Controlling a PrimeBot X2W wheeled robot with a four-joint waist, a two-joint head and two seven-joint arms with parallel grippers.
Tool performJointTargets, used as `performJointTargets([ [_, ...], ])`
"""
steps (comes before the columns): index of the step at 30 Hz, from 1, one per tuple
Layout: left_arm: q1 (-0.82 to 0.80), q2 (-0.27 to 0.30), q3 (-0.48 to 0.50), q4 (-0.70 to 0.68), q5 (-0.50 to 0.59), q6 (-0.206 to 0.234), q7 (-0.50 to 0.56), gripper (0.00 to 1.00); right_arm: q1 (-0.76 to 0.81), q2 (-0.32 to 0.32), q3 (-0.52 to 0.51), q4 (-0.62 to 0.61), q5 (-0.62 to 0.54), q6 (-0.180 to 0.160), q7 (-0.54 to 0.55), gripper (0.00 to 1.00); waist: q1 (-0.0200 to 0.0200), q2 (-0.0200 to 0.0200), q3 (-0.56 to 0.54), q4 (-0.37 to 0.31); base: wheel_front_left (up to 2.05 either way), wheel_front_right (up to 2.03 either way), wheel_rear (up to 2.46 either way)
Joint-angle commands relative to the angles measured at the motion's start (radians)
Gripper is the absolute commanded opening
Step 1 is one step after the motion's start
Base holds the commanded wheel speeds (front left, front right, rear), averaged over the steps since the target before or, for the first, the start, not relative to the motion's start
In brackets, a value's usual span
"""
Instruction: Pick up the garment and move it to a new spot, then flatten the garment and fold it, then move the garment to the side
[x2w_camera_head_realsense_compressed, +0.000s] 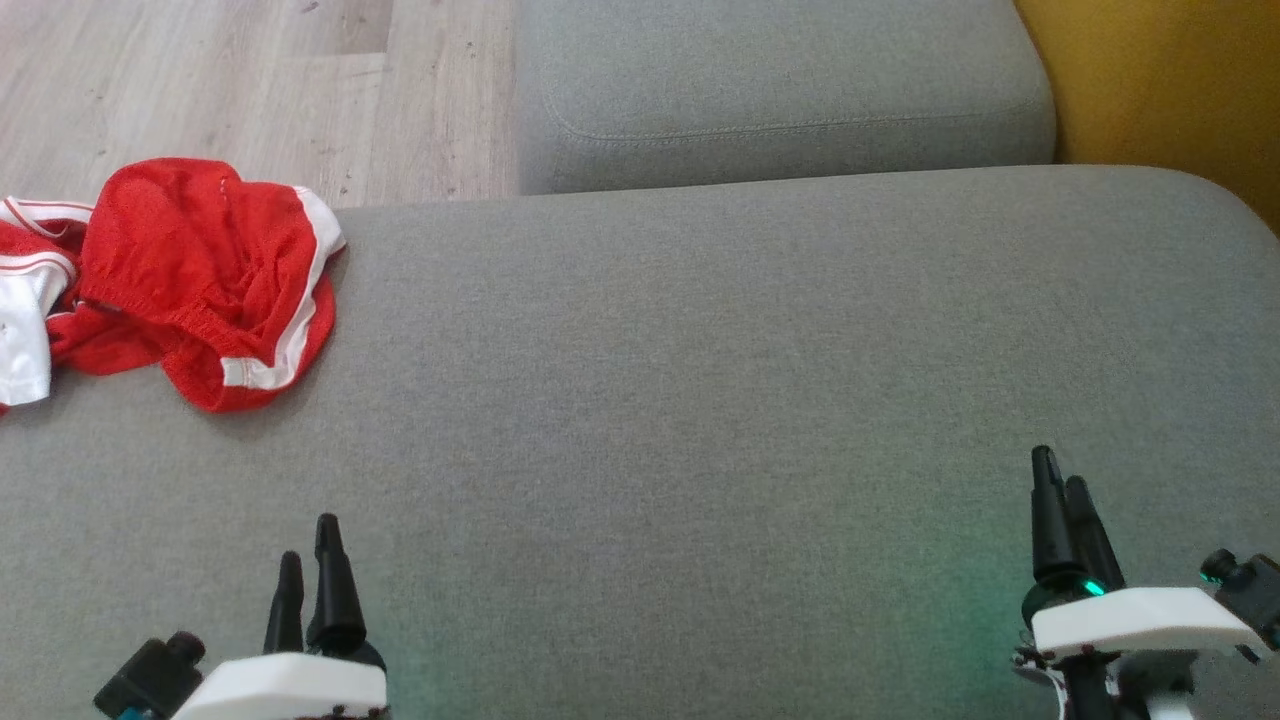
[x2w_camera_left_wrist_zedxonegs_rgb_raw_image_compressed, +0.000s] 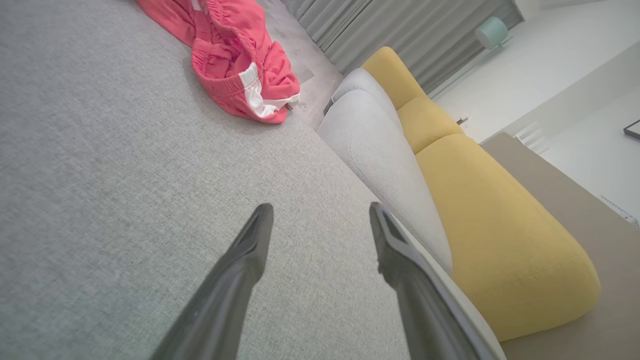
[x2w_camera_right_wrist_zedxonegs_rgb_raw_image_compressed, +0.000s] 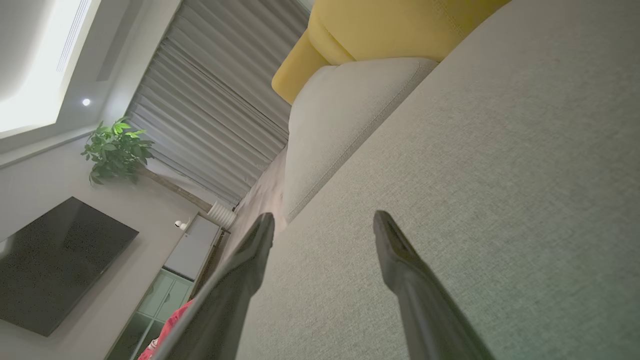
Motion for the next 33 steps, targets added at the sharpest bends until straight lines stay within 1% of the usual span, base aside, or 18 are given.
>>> performJointTargets([
  [1,-0.021,0.006,0.002,-0.04,0.044,0.002,-0.017,1.0,-0.021,-0.007,0.021,-0.031,-0.043,0.0,-0.017,1.0,0.0,0.0,0.0,0.0,0.0,0.0,0.0],
  [24,0.002,0.013,-0.044,-0.011,0.315,0.02,-0.082,1.0,-0.01,-0.008,0.089,-0.014,-0.328,0.0,-0.082,1.0,0.0,0.0,-0.006,0.004,0.0,0.0,0.0],
  [33,0.007,0.013,-0.067,0.003,0.425,0.03,-0.112,1.0,-0.014,-0.009,0.111,0.001,-0.459,-0.001,-0.11,1.0,0.0,0.0,-0.006,0.005,0.0,0.0,0.0],
])
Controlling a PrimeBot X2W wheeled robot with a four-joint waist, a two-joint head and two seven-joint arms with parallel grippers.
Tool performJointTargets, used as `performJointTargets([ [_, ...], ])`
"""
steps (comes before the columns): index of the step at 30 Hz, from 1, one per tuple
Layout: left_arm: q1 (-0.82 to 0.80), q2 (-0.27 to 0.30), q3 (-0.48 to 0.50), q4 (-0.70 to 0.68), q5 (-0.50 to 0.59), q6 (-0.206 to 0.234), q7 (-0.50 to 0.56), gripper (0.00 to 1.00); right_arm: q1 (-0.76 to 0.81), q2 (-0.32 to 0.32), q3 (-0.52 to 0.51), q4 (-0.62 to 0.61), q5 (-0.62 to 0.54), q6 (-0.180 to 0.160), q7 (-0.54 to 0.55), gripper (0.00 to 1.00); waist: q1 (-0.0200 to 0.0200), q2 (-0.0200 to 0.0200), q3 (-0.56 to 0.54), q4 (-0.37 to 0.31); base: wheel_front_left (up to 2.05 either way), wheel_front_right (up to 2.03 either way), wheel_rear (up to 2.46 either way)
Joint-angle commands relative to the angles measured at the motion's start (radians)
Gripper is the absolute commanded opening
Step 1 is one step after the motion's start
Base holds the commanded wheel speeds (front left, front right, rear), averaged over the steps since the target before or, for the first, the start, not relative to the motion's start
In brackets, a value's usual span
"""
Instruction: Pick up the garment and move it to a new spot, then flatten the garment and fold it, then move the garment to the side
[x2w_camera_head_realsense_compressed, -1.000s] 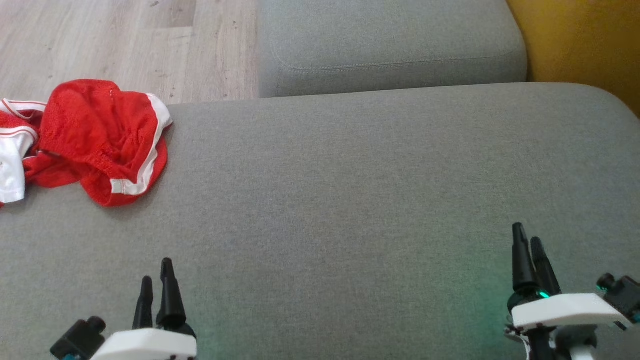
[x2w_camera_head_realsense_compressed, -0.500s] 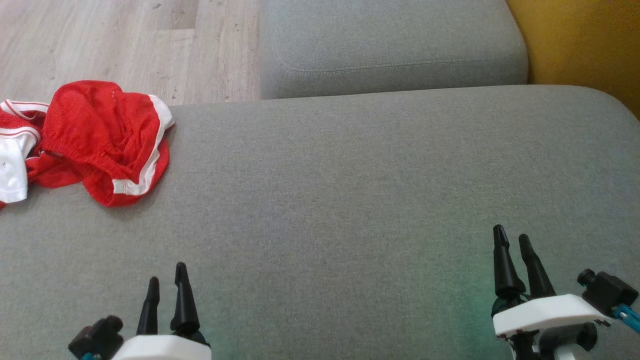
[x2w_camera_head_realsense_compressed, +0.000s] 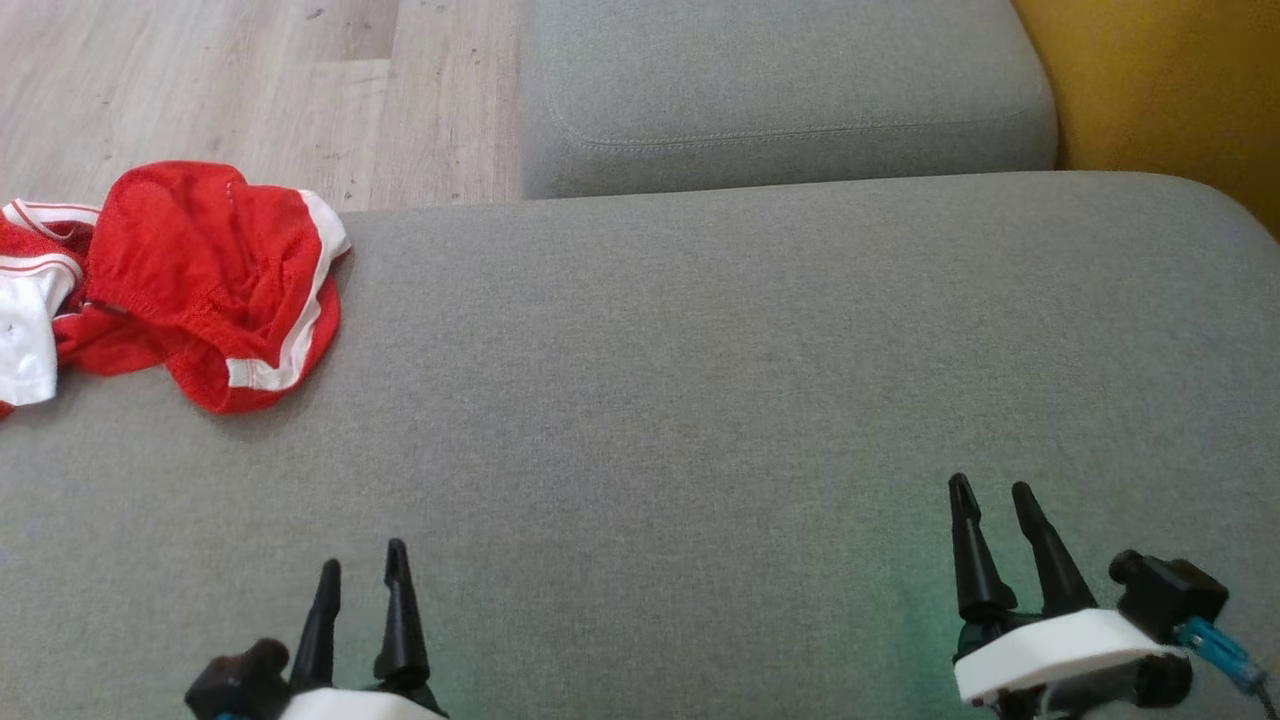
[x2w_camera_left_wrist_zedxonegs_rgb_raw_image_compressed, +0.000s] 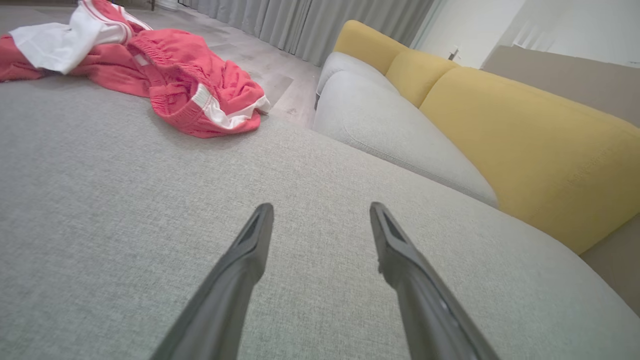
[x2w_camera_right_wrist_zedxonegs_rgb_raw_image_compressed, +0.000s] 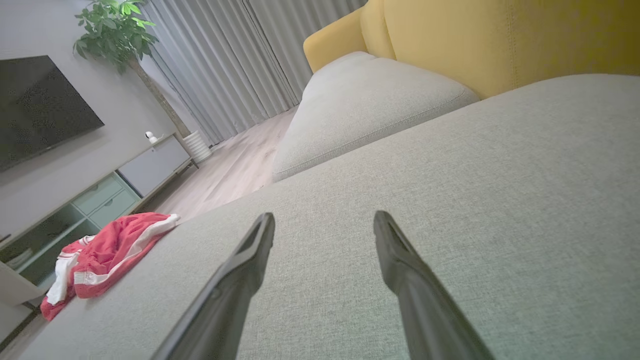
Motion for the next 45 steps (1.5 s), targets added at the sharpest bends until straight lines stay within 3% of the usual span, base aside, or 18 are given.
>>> performJointTargets([
  [1,-0.028,0.008,0.014,-0.029,0.031,0.006,-0.014,1.0,-0.032,-0.008,0.023,-0.03,-0.034,-0.001,-0.017,1.0,0.0,0.0,0.0,0.001,0.0,0.0,0.0],
  [33,0.004,0.014,-0.036,-0.042,0.327,0.063,-0.078,1.0,-0.029,-0.01,0.079,-0.032,-0.431,-0.001,-0.112,1.0,-0.0001,0.0,-0.004,0.01,0.0,0.0,0.0],
  [45,0.007,0.02,-0.037,-0.043,0.319,0.075,-0.07,1.0,-0.031,-0.01,0.08,-0.022,-0.439,-0.001,-0.114,1.0,-0.0001,0.0,-0.004,0.01,0.0,0.0,0.0],
])
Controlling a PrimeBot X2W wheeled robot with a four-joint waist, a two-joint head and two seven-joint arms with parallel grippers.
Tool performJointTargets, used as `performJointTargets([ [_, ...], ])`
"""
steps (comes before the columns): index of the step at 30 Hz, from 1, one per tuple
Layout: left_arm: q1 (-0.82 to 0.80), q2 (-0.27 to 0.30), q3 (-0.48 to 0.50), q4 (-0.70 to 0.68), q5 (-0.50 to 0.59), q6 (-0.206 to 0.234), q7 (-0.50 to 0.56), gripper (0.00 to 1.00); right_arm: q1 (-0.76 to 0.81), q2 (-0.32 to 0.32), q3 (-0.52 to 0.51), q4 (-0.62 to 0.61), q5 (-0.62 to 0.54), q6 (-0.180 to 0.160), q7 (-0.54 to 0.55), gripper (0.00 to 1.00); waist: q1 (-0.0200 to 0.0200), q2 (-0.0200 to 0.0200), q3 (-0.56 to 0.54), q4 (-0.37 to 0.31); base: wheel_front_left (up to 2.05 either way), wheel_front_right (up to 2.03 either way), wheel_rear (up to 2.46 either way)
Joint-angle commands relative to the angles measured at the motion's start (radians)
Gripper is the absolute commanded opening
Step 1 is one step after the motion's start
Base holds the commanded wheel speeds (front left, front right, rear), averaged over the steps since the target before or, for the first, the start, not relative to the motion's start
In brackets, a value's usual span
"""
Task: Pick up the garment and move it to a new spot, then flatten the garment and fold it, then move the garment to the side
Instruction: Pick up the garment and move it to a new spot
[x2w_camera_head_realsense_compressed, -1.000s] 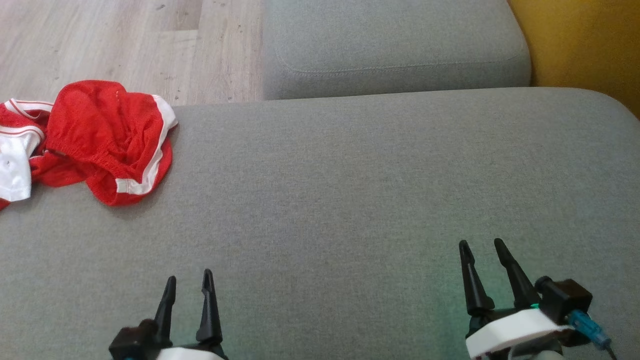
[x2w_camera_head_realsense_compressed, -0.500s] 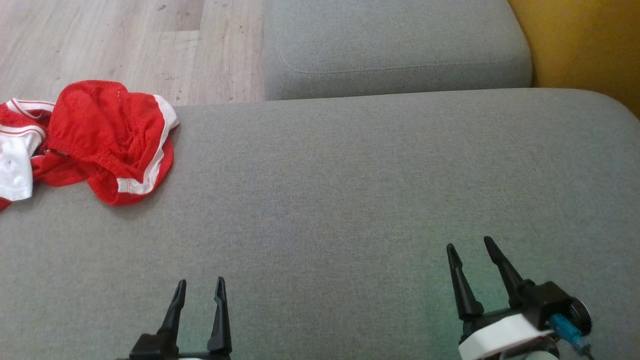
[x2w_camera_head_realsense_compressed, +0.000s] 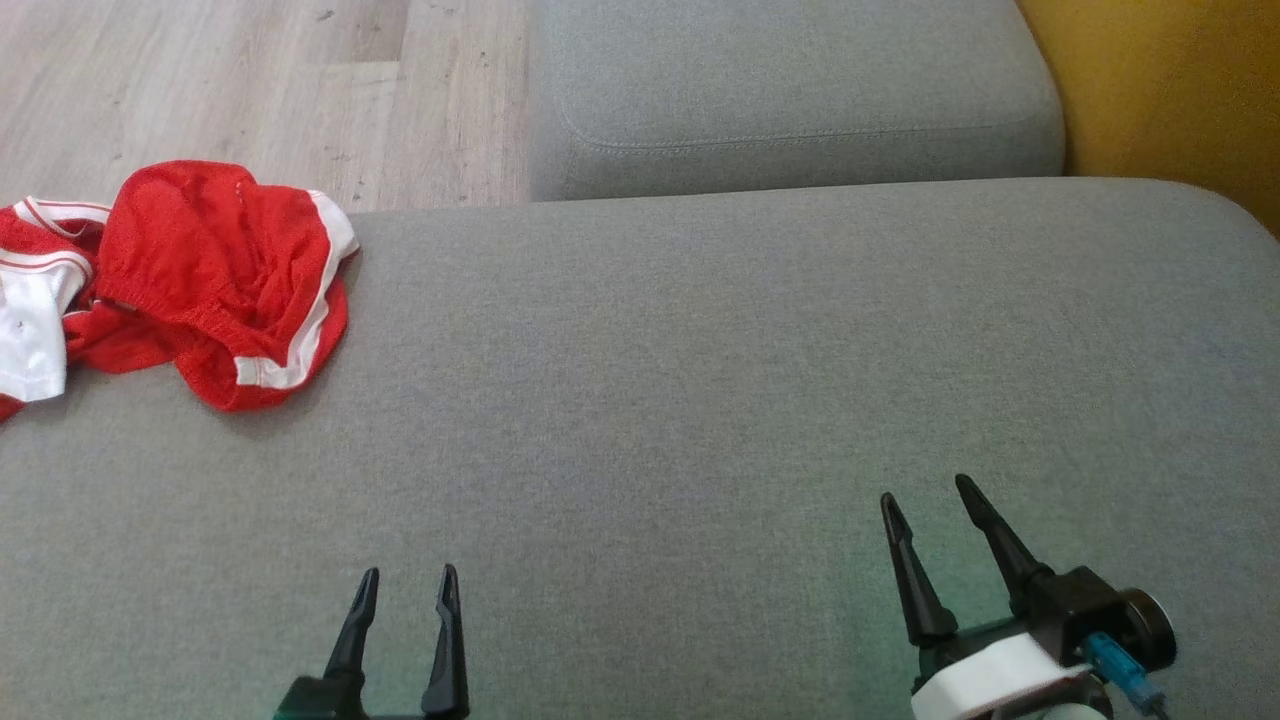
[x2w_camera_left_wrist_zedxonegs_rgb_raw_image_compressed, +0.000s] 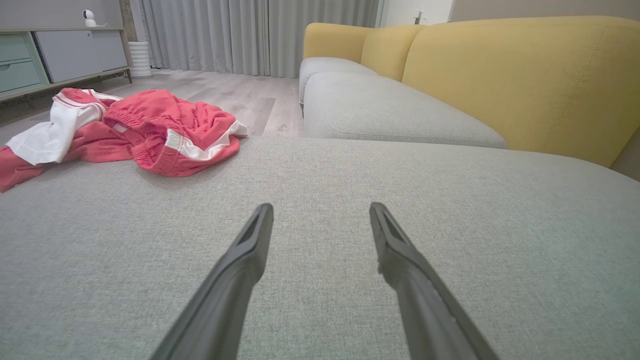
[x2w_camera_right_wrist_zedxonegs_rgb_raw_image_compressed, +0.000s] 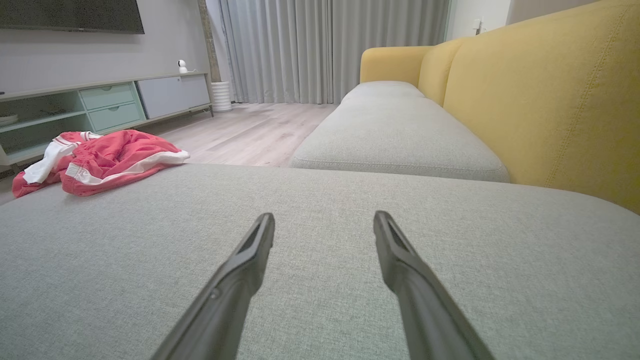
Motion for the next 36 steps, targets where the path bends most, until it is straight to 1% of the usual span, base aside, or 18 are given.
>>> performJointTargets([
  [1,-0.03,0.009,0.029,-0.037,-0.004,0.006,-0.008,1.0,-0.031,-0.009,0.023,-0.025,-0.006,-0.001,-0.014,1.0,0.0,-0.0001,0.0,0.0,0.0,0.0,0.0],
  [13,-0.033,0.013,0.022,-0.039,-0.014,0.014,-0.001,1.0,-0.031,-0.009,0.019,-0.025,-0.005,-0.001,-0.014,1.0,0.0,-0.0001,0.001,0.008,0.0,0.0,0.0],
  [16,-0.036,0.016,0.019,-0.043,-0.013,0.016,0.0,1.0,-0.023,-0.009,0.006,-0.033,-0.006,-0.001,-0.014,1.0,0.0,-0.0001,0.0,0.033,0.0,0.0,0.0],
  [19,-0.033,0.023,0.019,-0.052,-0.013,0.019,0.002,1.0,-0.013,-0.009,-0.003,-0.047,-0.007,-0.001,-0.014,1.0,0.0,-0.0001,-0.004,0.082,0.0,0.0,0.0],
  [20,-0.033,0.023,0.019,-0.052,-0.013,0.019,0.002,1.0,-0.013,-0.009,-0.003,-0.047,-0.007,-0.001,-0.014,1.0,0.0,-0.0001,-0.004,0.082,0.0,0.0,0.0],
  [31,-0.014,0.064,0.031,-0.101,-0.011,0.033,0.023,1.0,0.004,-0.009,0.015,-0.06,0.009,-0.001,-0.014,1.0,0.0,-0.0001,-0.017,0.345,0.0,0.0,0.0],
  [36,0.004,0.078,0.035,-0.121,-0.014,0.038,0.031,1.0,0.004,-0.009,0.031,-0.057,0.019,-0.001,-0.014,1.0,0.0,-0.0001,-0.024,0.434,0.0,0.0,0.0],
])
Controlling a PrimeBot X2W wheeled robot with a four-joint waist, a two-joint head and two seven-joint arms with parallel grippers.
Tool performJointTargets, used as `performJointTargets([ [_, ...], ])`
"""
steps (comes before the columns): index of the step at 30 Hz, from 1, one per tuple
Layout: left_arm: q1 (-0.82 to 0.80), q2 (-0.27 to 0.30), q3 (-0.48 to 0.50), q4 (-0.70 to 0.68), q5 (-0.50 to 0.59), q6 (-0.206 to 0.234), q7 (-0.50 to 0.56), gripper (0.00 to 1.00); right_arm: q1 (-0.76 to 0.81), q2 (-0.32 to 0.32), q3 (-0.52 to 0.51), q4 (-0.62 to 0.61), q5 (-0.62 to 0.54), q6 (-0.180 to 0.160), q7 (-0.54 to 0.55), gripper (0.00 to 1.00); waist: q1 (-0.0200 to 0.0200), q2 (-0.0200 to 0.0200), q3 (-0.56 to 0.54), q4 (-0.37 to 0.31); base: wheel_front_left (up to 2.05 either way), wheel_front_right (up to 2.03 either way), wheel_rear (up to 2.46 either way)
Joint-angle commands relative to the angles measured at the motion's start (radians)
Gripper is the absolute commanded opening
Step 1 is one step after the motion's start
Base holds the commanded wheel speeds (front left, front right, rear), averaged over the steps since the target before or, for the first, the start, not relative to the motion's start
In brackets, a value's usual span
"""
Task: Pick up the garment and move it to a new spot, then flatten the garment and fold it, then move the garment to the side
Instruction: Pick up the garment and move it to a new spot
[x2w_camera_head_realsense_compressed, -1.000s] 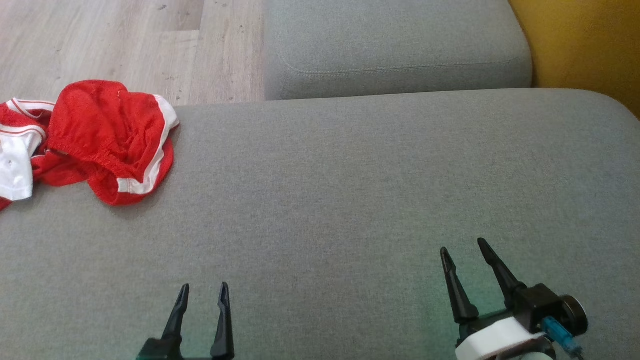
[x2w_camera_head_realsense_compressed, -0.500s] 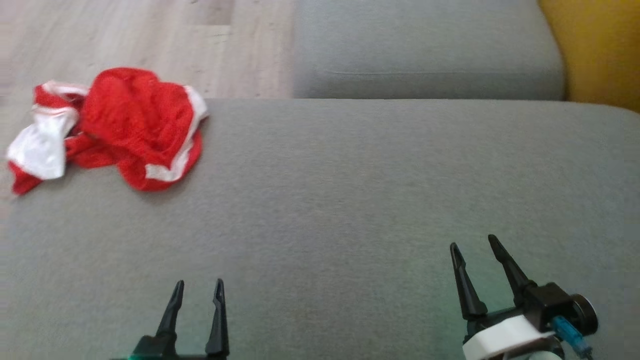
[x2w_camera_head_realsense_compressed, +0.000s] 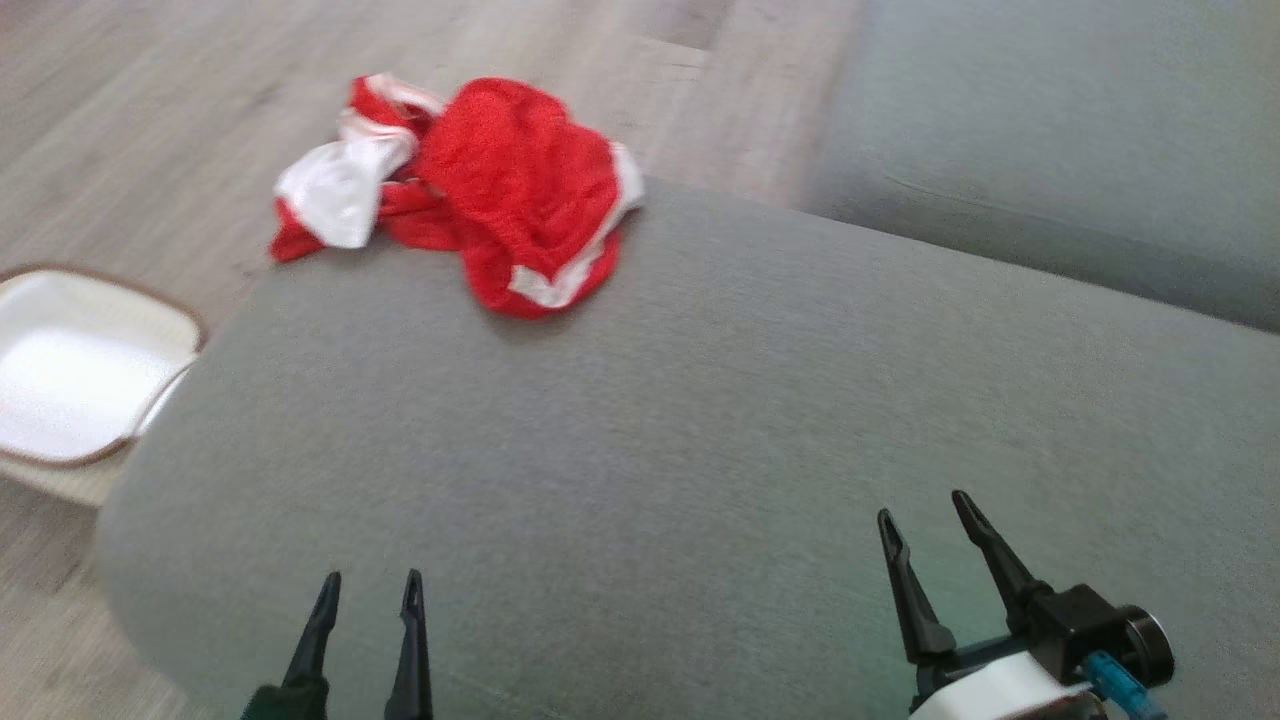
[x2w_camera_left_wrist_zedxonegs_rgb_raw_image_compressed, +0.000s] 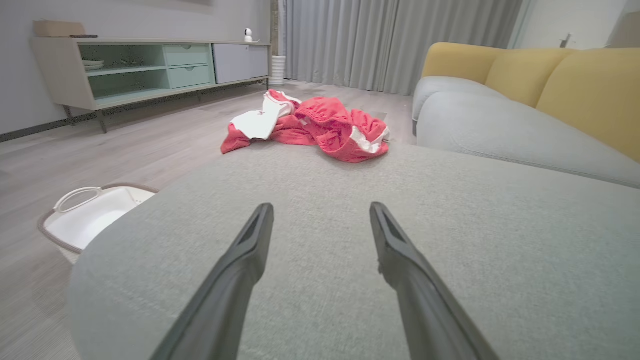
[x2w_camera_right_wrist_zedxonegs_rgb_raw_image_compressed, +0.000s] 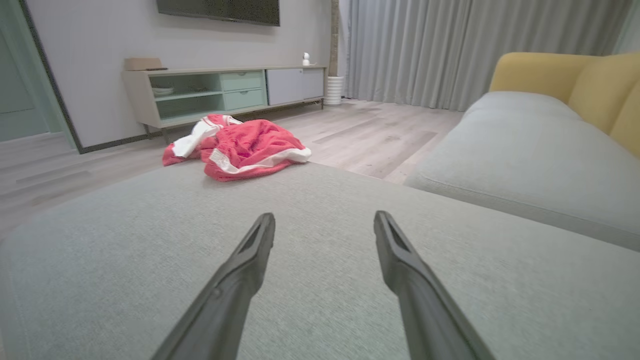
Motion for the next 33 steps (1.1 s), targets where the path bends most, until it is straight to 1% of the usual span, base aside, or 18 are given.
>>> performJointTargets([
  [1,-0.025,0.012,0.038,-0.042,-0.004,0.005,0.001,1.0,-0.033,-0.009,0.026,-0.031,0.009,-0.001,-0.014,1.0,0.0,0.0,-0.009,0.078,0.0,0.0,0.0],
  [3,-0.018,0.016,0.044,-0.051,-0.007,0.009,0.001,1.0,-0.039,-0.009,0.036,-0.03,0.01,-0.001,-0.014,1.0,0.0,0.0,-0.005,0.094,0.0,0.0,0.0],
  [8,-0.006,0.02,0.059,-0.072,-0.017,0.023,-0.005,1.0,-0.061,-0.009,0.056,-0.024,0.007,-0.001,-0.014,1.0,0.0,0.0,0.007,0.103,0.0,0.0,0.0],
  [12,-0.015,0.044,0.085,-0.098,-0.022,0.032,-0.002,1.0,-0.063,-0.009,0.051,-0.026,0.007,-0.001,-0.014,1.0,0.0,0.0,0.006,0.104,0.0,0.0,0.0],
  [15,-0.046,0.083,0.114,-0.155,-0.025,0.028,0.017,1.0,-0.061,-0.009,0.035,-0.035,-0.005,-0.001,-0.014,1.0,0.0,0.0,0.015,0.091,0.0,0.0,0.0],
  [18,-0.113,0.149,0.155,-0.228,-0.023,0.018,0.055,1.0,-0.064,-0.009,0.02,-0.041,-0.026,-0.001,-0.013,1.0,0.0,0.0,0.033,0.072,0.0,0.0,0.0],
  [23,-0.312,0.284,0.24,-0.32,-0.032,-0.017,0.146,1.0,-0.096,-0.009,0.01,-0.073,-0.077,-0.001,0.014,1.0,0.0,0.0,0.113,0.021,0.0,0.0,0.0],
  [26,-0.464,0.351,0.253,-0.297,-0.048,-0.057,0.21,1.0,-0.125,-0.009,0.002,-0.101,-0.115,-0.001,0.038,1.0,0.0,0.0,0.174,-0.009,0.0,0.0,0.0],
  [27,-0.464,0.351,0.253,-0.297,-0.048,-0.057,0.21,1.0,-0.125,-0.009,0.002,-0.101,-0.115,-0.001,0.038,1.0,0.0,0.0,0.174,-0.009,0.0,0.0,0.0],
  [28,-0.57,0.377,0.248,-0.247,-0.065,-0.084,0.249,1.0,-0.148,-0.009,-0.001,-0.122,-0.14,-0.001,0.053,1.0,0.0,0.0,0.221,-0.029,0.0,0.0,0.0],
  [29,-0.57,0.377,0.248,-0.247,-0.065,-0.084,0.249,1.0,-0.148,-0.009,-0.001,-0.122,-0.14,-0.001,0.053,1.0,0.0,0.0,0.221,-0.029,0.0,0.0,0.0],
  [31,-0.668,0.396,0.235,-0.17,-0.081,-0.113,0.283,1.0,-0.177,-0.009,-0.001,-0.141,-0.168,-0.001,0.069,1.0,0.0,0.0,0.273,-0.051,0.0,0.0,0.0],
  [33,-0.756,0.397,0.218,-0.088,-0.103,-0.135,0.315,1.0,-0.212,-0.009,0.0,-0.159,-0.193,-0.001,0.082,1.0,0.0,0.0,0.326,-0.071,0.0,0.0,0.0],
])
